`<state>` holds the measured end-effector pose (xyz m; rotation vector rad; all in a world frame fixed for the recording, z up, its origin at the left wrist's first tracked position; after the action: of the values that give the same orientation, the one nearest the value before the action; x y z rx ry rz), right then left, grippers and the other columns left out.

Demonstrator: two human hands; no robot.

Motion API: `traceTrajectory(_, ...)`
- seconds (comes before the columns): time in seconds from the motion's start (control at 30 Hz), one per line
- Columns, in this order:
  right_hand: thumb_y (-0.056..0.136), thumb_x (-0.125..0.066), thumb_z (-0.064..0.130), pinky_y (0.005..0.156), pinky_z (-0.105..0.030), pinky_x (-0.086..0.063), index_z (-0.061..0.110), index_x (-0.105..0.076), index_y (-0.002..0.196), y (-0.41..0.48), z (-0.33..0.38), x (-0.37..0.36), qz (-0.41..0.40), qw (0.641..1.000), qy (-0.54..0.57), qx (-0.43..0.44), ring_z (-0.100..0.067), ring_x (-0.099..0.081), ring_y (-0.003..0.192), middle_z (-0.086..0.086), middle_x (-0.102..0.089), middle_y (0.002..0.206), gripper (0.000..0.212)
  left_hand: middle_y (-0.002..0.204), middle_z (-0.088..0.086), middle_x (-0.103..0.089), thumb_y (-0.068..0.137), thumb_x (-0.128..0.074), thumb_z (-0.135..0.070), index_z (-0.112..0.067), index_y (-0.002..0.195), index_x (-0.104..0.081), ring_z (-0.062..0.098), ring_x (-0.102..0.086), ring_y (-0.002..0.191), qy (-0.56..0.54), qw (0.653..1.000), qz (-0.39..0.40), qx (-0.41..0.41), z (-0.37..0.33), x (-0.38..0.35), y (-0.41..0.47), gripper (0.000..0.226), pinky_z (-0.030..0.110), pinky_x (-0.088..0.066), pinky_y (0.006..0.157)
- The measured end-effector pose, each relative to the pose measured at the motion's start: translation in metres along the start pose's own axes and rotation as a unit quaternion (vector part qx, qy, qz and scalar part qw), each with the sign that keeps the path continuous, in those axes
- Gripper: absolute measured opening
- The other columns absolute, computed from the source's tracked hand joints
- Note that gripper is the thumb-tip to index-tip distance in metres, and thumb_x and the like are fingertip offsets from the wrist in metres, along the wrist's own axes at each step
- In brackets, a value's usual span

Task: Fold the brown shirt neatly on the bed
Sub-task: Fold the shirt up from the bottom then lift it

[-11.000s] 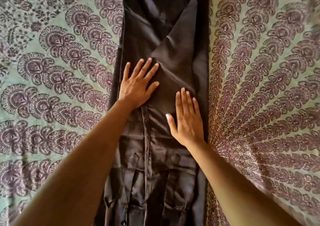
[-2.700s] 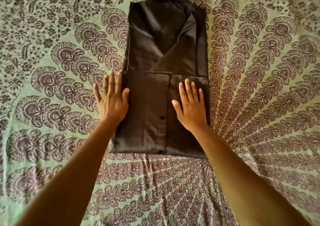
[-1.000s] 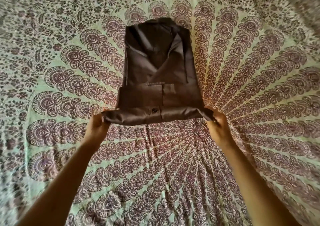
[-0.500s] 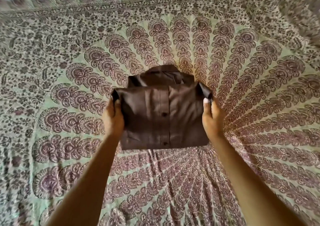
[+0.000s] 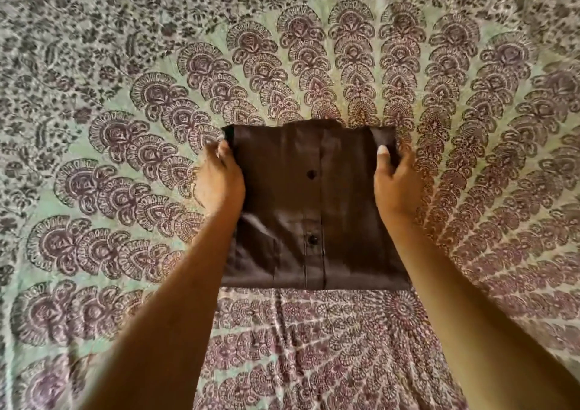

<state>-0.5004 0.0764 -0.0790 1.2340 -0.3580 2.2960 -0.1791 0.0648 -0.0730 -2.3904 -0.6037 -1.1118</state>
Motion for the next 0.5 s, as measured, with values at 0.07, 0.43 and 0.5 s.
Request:
traceTrajectory(0.07, 0.098, -0.04, 0.038, 0.058, -0.037, -0.034, 0.001, -0.052, 0.111, 0.002, -0.001, -0.001, -0.013, 1.0, -0.02, 0.005, -0.04, -0.063, 0.085, -0.024, -0.066, 0.096, 0.042, 0.11, 0.016, -0.063, 0.095, -0.032, -0.054, -0.014, 0.114, -0.054, 0.034, -0.06, 0.099, -0.013, 1.0, -0.01, 0.02, 0.005, -0.001, 0.005, 0.05, 0.039, -0.043, 0.079)
traceTrajectory(0.43, 0.093, -0.041, 0.037, 0.075, -0.041, -0.041, 0.008, -0.05, 0.117, 0.002, 0.011, 0.004, -0.078, 0.991, -0.101, 0.043, -0.034, -0.056, 0.102, -0.014, -0.057, 0.114, 0.038, 0.118, 0.015, -0.056, 0.095, -0.043, -0.034, -0.005, 0.117, -0.052, 0.025, -0.048, 0.096, 0.104, 0.987, -0.097, 0.074, 0.017, 0.017, 0.008, 0.038, 0.034, -0.03, 0.082)
traceTrajectory(0.5, 0.093, -0.042, 0.033, 0.091, -0.041, -0.036, 0.011, -0.049, 0.125, -0.011, 0.039, 0.004, -0.095, 0.977, -0.091, 0.17, -0.03, -0.05, 0.116, -0.012, -0.054, 0.127, 0.04, 0.124, 0.012, -0.051, 0.096, -0.036, -0.036, -0.009, 0.122, -0.048, 0.025, -0.045, 0.114, 0.128, 0.982, -0.139, -0.019, -0.005, 0.017, -0.004, 0.04, 0.04, -0.027, 0.096)
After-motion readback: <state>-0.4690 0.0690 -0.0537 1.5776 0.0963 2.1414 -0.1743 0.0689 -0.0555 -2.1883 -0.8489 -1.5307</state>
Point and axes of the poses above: each hand's wrist, its own y-axis towards the middle knuckle, its own x-axis out of the back of the hand, z = x × y, the point moved 7 cm from there along y, towards the middle knuckle
